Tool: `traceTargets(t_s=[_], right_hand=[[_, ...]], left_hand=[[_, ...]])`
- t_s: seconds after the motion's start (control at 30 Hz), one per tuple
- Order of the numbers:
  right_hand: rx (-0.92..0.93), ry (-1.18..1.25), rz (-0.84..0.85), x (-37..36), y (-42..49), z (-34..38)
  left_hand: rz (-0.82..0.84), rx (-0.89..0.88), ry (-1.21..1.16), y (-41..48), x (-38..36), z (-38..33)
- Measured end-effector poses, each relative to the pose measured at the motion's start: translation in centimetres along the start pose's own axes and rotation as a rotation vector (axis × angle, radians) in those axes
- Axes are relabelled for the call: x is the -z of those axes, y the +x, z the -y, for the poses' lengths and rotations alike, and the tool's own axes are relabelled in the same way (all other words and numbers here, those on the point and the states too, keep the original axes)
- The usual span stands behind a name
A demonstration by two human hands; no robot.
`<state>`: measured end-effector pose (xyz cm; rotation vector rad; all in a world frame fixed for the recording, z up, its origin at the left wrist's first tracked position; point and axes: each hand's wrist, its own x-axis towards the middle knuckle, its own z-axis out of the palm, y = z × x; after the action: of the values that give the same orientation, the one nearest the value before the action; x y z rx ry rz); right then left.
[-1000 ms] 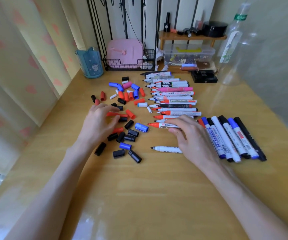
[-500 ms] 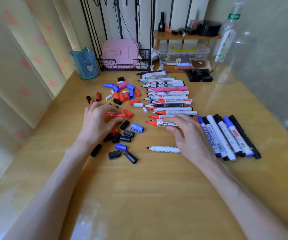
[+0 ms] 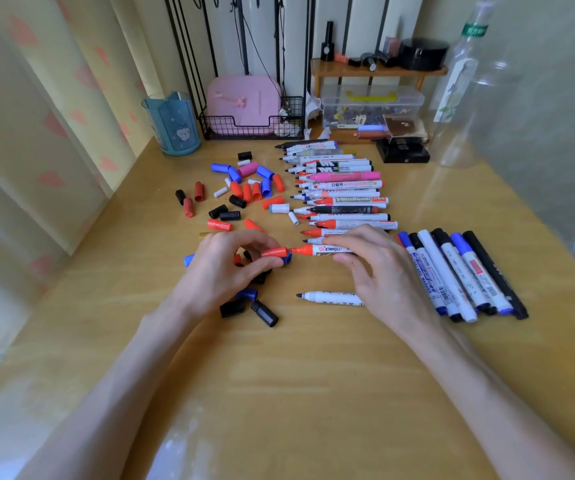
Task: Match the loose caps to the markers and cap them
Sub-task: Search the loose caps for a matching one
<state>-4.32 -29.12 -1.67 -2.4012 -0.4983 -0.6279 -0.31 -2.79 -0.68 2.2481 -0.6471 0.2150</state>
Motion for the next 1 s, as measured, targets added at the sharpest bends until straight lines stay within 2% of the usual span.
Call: traceTargets(t_s=[0.27, 0.43, 0.5, 0.67, 1.0], right_hand=[[0.036, -0.032, -0.021, 0.12, 0.01, -0.2], [0.004, -0.024, -0.053, 0.17, -0.06, -0.07], [-0.004, -0.023, -0.051, 0.19, -0.08, 0.01], [-0.02, -0.012, -0.038, 0.16, -0.13, 0.1], [0.029, 0.016, -0.002, 0.14, -0.13, 0.42]], left_hand=[[-0.017, -0.045, 0.044, -0.24, -0.25, -0.28], [-0.172, -0.068, 0.005, -0.05, 0.02, -0.4], [-0.19, -0.019, -0.091, 0.0, -0.02, -0.48], [-0.088, 0.078, -0.236, -0.08, -0.46, -0.18], [0.045, 0.091, -0.362, -0.27, -0.52, -0.52]])
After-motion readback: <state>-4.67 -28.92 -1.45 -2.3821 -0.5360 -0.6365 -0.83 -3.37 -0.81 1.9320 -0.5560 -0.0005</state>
